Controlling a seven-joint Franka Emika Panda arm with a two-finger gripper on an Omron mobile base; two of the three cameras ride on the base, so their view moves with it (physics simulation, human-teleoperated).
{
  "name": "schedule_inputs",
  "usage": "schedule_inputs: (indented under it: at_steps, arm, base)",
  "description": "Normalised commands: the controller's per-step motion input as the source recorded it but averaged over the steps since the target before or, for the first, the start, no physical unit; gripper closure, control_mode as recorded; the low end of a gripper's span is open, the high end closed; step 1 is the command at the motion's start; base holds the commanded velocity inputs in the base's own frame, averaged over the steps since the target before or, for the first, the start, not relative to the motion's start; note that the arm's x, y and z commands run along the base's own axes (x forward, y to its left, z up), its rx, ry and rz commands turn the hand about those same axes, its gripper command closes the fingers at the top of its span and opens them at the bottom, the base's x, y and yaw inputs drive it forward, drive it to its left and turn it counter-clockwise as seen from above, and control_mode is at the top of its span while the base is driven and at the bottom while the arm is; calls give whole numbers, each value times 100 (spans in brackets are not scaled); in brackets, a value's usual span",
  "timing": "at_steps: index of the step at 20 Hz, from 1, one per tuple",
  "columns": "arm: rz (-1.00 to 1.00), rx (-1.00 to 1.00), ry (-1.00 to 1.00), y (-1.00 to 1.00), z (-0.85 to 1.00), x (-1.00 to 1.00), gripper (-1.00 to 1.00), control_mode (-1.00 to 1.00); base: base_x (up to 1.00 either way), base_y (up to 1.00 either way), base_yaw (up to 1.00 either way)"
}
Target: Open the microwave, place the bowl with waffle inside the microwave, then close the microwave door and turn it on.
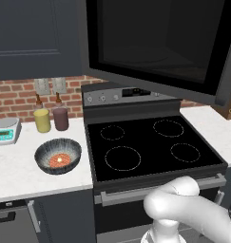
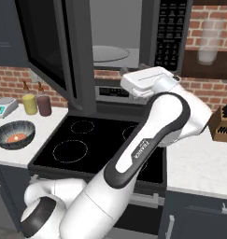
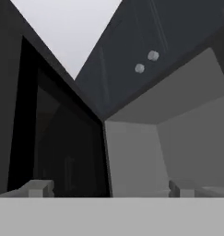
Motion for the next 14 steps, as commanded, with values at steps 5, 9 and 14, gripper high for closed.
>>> schedule_inputs:
  at_steps: [5,9,14]
  arm:
    - [10,0,4,3,0,46,-100,-100]
    - [4,0,3,5,0,37,-100,-100]
    - [0,0,5,18,-1,31,-100,-100]
  base:
    - [0,0,0]
    - [0,0,0]
    - [0,0,0]
